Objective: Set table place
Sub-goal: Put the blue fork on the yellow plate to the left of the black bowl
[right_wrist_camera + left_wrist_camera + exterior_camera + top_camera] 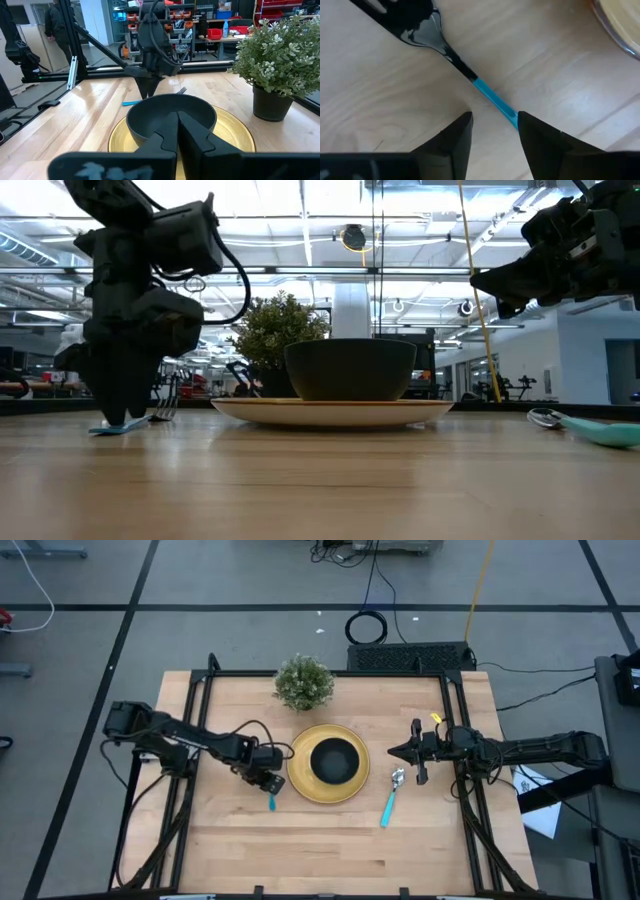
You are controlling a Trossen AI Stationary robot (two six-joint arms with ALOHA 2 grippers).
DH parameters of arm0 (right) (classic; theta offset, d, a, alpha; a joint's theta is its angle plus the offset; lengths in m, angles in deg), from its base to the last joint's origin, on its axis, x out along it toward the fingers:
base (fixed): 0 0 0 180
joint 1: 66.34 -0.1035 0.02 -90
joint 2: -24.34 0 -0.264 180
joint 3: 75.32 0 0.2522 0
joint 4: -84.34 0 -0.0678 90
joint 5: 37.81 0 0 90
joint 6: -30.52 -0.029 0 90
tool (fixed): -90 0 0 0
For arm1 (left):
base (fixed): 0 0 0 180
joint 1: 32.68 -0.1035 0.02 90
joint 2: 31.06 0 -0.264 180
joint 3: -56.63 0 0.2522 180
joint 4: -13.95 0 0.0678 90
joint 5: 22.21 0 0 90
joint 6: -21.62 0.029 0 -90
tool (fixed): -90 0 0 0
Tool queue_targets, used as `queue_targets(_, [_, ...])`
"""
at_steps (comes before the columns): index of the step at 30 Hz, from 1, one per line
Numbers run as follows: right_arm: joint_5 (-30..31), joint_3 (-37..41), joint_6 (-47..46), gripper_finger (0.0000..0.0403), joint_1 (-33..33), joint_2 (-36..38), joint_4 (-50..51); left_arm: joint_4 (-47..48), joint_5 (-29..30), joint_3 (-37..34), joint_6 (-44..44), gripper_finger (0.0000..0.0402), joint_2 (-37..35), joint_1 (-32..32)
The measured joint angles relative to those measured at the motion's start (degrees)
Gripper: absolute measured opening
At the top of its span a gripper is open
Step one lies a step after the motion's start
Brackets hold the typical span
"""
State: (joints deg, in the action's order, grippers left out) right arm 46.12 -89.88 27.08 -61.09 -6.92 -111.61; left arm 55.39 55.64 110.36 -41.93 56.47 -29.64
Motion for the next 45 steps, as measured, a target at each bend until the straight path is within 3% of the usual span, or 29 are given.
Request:
queue_targets(11, [0.0, 0.0, 0.0, 0.0, 0.0, 0.0, 0.0, -3.4, -1.1, -0.1, -0.1, 0.0161, 0.1, -2.5])
queue_targets(18, [0.0, 0.0, 0.0, 0.0, 0.0, 0.0, 0.0, -7.2, 2.8, 0.9, 0.3, 0.0161, 0.4, -3.2])
queue_targets(28, [0.0, 0.0, -0.4, 0.0, 0.0, 0.0, 0.1, -6.9, -0.6, 1.2, -0.5, 0.0161, 4.6, -3.2])
queue_targets(35, [0.0, 0.0, -0.4, 0.0, 0.0, -0.1, 0.2, -9.8, 1.3, 0.8, -0.2, 0.0161, 3.0, -2.0])
queue_targets(45, [0.0, 0.0, -0.4, 0.0, 0.0, -0.1, 0.0, -7.7, 0.6, 9.5, 3.2, 0.0161, 9.0, 0.7])
